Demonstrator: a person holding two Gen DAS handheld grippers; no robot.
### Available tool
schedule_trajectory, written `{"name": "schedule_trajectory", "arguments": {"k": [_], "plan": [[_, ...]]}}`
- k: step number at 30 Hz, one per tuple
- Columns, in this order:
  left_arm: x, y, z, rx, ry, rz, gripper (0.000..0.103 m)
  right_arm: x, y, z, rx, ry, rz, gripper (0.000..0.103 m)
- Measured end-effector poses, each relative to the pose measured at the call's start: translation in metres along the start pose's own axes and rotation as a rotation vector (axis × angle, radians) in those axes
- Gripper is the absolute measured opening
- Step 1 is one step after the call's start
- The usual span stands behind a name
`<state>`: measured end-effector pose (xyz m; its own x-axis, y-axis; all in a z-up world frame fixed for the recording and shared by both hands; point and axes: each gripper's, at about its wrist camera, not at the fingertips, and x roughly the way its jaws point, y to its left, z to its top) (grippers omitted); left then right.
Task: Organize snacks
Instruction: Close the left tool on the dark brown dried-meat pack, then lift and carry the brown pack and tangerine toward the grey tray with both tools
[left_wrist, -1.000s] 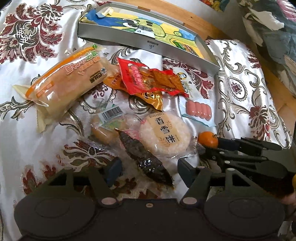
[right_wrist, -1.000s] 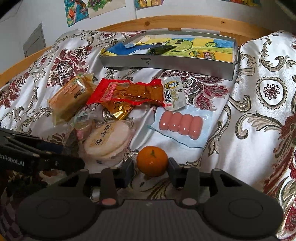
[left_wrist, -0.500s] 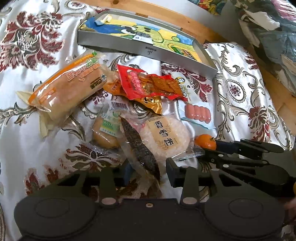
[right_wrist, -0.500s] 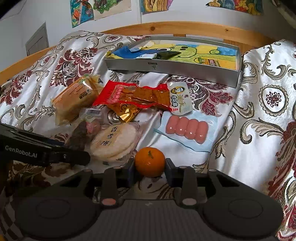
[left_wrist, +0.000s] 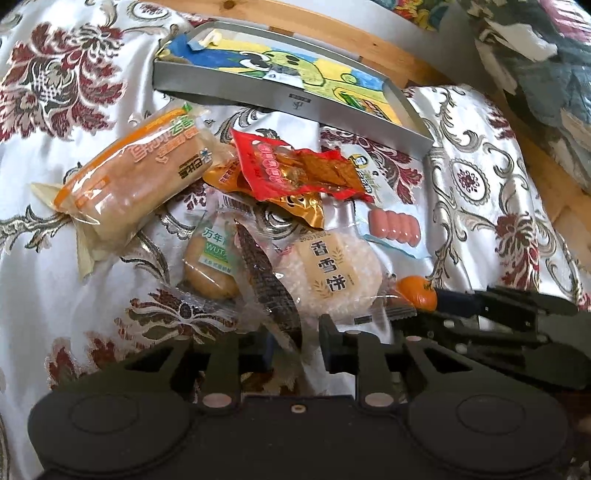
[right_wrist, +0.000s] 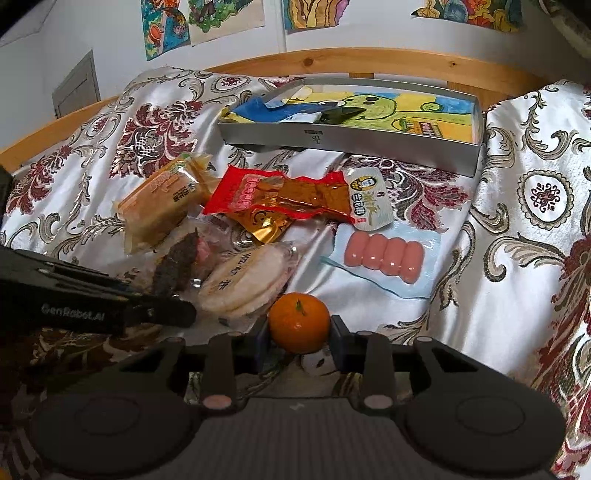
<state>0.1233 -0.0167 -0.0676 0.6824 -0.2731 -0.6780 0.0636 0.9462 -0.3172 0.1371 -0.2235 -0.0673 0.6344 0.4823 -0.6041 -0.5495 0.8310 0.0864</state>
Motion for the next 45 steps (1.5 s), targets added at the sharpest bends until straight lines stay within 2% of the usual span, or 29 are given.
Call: {"name": "schedule_trajectory", "arguments": {"k": [4,8,12,27,35,45], "plan": [[0.003,0.004,0.002,-0.024,0.007,-0.005,0.031,-0.001,0.007,-0.001,-0.015,-0.001,-0.002,0.037],[0.002,-0.003,0.000,0.024,-0.002,-0.005,0.018,0.001,0.009,-0.003,-0.022,0.005,-0.002,0.037],[-0.003,-0.007,-0.003,0.052,-0.016,0.003,0.015,0.000,0.011,-0.003,-0.025,0.004,-0.002,0.037],[-0.032,-0.020,-0.019,0.090,0.003,-0.020,0.013,-0.024,0.026,-0.005,-0.002,0.001,-0.014,0.037],[-0.046,-0.028,-0.023,0.147,-0.036,-0.010,0.013,-0.043,0.032,-0.005,0.008,-0.022,-0.020,0.037],[-0.050,-0.031,-0.018,0.199,-0.086,0.015,0.013,-0.047,0.031,-0.005,-0.019,-0.034,-0.106,0.037]]}}
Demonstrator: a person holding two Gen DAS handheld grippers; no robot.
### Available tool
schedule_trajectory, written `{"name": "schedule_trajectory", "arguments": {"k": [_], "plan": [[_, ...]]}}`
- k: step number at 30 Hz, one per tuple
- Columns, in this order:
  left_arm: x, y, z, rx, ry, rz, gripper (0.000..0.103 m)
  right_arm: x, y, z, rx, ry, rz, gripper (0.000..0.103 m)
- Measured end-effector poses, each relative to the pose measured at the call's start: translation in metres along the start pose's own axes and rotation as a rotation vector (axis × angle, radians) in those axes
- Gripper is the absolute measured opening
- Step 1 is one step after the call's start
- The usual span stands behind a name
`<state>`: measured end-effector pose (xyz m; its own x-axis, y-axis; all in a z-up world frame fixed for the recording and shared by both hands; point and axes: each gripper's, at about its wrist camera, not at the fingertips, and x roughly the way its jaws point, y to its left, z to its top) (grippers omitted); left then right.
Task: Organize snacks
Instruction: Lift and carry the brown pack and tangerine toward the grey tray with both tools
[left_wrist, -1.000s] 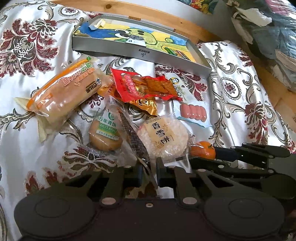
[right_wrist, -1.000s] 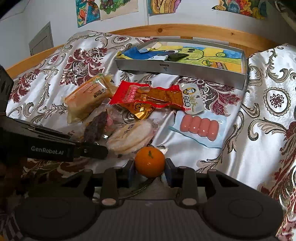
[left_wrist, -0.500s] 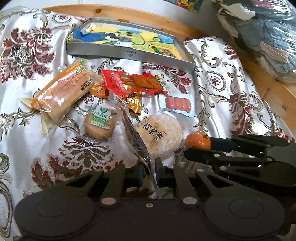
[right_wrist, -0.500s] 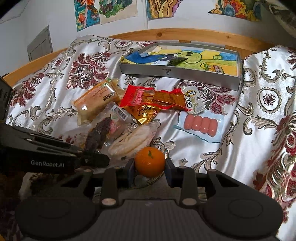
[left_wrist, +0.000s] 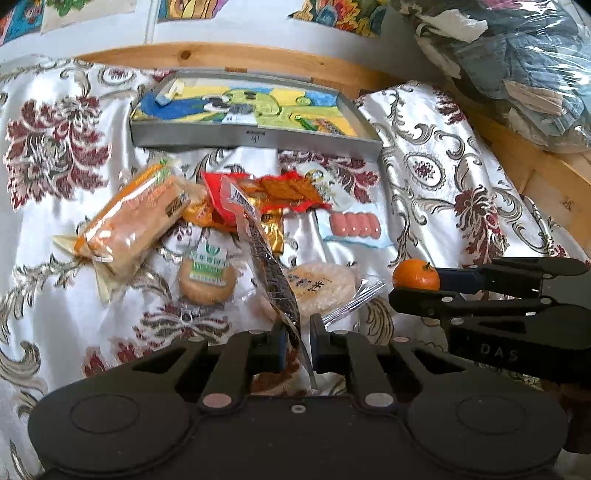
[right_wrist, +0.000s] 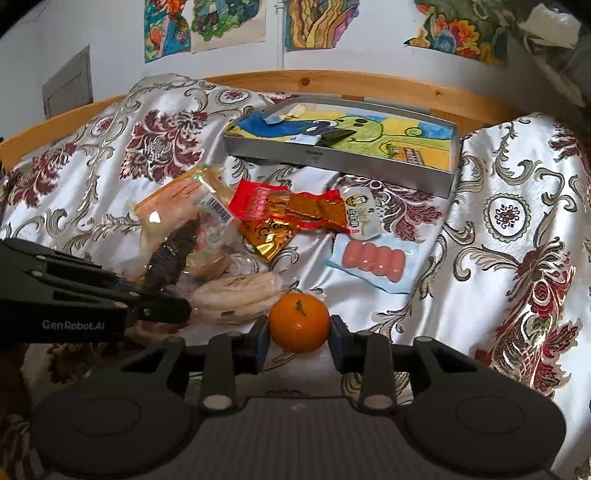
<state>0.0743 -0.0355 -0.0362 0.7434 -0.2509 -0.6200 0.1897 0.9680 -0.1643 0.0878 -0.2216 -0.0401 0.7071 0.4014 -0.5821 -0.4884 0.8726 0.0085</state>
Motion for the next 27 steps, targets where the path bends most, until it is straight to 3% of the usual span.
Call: {"name": "schedule_trajectory", "arguments": {"k": [9,15,27], "plan": [[-0.011,-0.007,0.010,0.074,-0.079,0.011,0.013,0.000,-0.009,0.004,0.038,-0.027,0.014,0.037],[-0.009,-0.010,0.019,0.096,-0.089,-0.003,0.013,-0.005,-0.009,0.009,0.043,-0.064,0.026,0.037],[0.033,0.002,0.098,0.071,-0.142,0.001,0.013,0.009,-0.030,0.056,0.033,-0.162,0.015,0.037]]}}
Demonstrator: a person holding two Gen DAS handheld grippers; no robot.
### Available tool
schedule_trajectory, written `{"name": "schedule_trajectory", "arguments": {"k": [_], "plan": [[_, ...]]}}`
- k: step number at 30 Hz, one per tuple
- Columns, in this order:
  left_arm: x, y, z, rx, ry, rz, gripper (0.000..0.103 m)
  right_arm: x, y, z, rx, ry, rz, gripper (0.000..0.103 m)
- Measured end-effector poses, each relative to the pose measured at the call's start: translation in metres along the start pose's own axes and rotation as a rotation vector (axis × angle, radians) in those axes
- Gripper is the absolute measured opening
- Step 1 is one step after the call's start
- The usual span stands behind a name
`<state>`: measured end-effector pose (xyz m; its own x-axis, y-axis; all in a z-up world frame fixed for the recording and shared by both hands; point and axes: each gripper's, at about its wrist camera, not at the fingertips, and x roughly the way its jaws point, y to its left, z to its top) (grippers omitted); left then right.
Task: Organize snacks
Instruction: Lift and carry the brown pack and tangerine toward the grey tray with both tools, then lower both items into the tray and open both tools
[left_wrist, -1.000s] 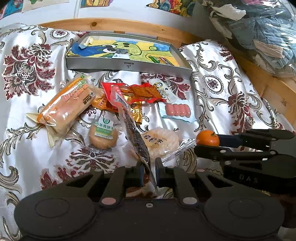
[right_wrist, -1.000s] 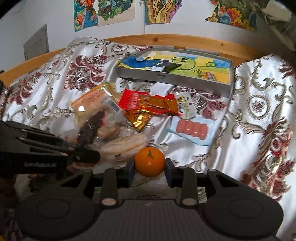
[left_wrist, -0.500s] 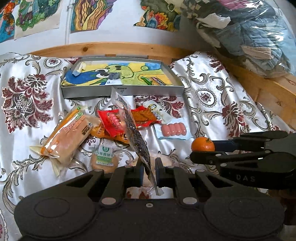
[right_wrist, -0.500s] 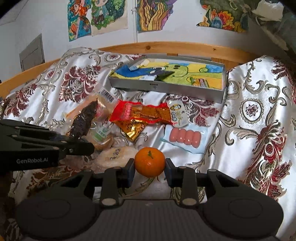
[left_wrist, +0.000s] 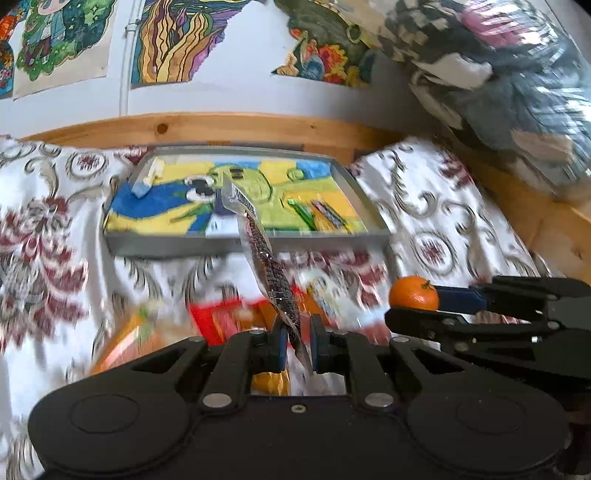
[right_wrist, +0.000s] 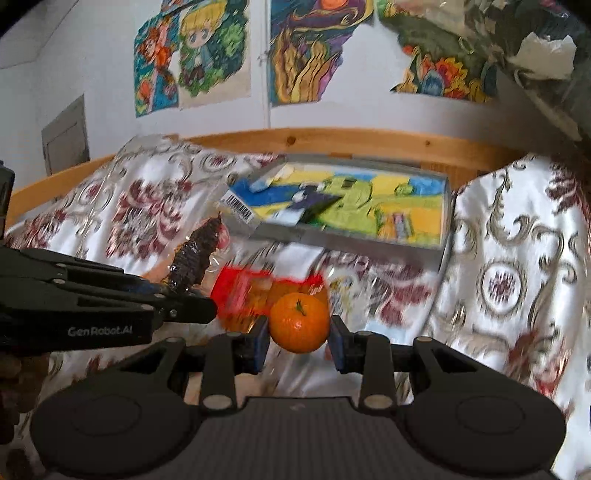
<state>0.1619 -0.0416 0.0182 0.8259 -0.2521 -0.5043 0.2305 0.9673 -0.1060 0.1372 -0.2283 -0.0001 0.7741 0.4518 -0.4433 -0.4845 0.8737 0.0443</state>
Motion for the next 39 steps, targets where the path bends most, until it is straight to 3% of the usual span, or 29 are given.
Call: {"name": "schedule_trajectory", "arguments": {"k": [9,15,24,39], "plan": [[0.070,0.018,0.067,0.015,-0.044,-0.003,0.013,0.051,-0.042,0.044,-0.010,-0.081,-0.058,0.038],[0.112,0.024,0.092,0.001,-0.060,-0.019,0.013,0.087,-0.072,0.063,0.001,-0.104,-0.108,0.038],[0.146,0.023,0.093,0.002,-0.032,-0.038,0.013,0.119,-0.090,0.069,0.006,-0.097,-0.129,0.038],[0.162,0.026,0.089,-0.001,-0.007,-0.022,0.015,0.135,-0.095,0.057,0.020,-0.069,-0.134,0.038]]}}
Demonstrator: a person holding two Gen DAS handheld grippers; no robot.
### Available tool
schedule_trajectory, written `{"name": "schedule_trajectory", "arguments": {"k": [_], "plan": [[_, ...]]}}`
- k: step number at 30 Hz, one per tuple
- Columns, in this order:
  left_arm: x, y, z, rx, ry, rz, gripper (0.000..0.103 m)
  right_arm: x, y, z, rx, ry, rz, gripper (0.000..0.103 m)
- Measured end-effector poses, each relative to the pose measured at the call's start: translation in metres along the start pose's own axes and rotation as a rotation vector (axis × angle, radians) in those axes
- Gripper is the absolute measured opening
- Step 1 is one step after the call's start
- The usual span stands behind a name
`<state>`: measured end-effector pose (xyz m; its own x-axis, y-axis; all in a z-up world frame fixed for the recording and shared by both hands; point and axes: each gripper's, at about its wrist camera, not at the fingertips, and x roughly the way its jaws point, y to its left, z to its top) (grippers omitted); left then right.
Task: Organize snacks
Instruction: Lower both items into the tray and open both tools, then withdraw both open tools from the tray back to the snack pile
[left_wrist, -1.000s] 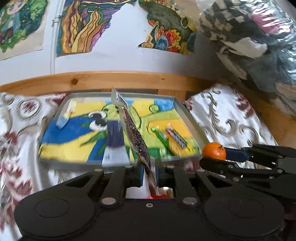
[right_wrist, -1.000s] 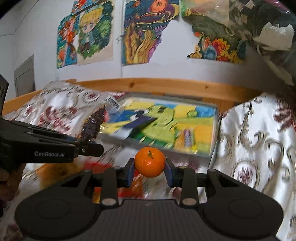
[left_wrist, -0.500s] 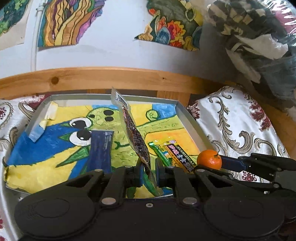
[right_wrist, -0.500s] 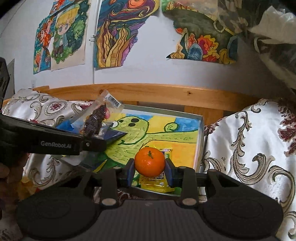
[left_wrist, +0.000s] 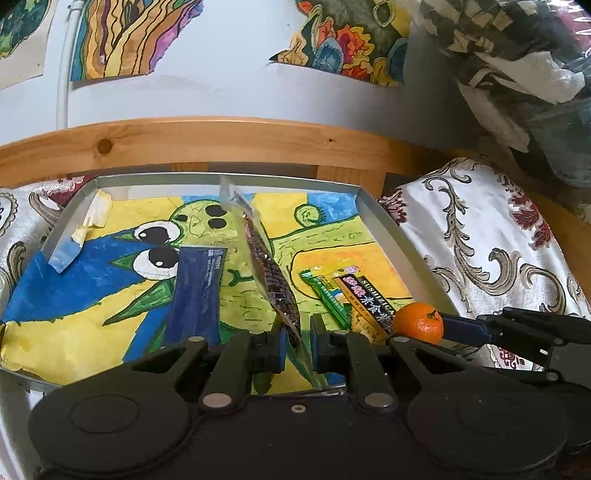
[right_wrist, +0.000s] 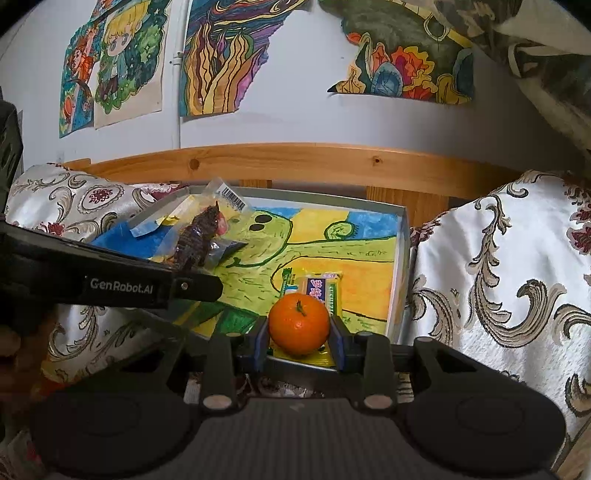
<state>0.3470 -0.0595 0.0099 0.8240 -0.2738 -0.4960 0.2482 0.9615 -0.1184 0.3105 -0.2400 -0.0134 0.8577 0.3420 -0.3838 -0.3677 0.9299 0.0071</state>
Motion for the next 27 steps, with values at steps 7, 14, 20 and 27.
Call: {"name": "schedule_trajectory", "arguments": {"k": [7,14,20,27], "plan": [[0.000,0.006,0.003,-0.062,0.048,0.031,0.036,-0.002,0.001,0.003,-0.004,0.004,-0.008,0.049],[-0.034,-0.002,0.013,-0.072,-0.010,0.057,0.072,-0.024,0.002,0.011,-0.006,-0.025,-0.035,0.063],[-0.080,-0.009,0.023,-0.091,-0.075,0.076,0.093,-0.062,0.005,0.023,-0.008,-0.073,-0.051,0.081],[-0.143,-0.019,0.025,-0.073,-0.154,0.135,0.102,-0.116,0.018,0.037,-0.018,-0.140,-0.057,0.100]]}}
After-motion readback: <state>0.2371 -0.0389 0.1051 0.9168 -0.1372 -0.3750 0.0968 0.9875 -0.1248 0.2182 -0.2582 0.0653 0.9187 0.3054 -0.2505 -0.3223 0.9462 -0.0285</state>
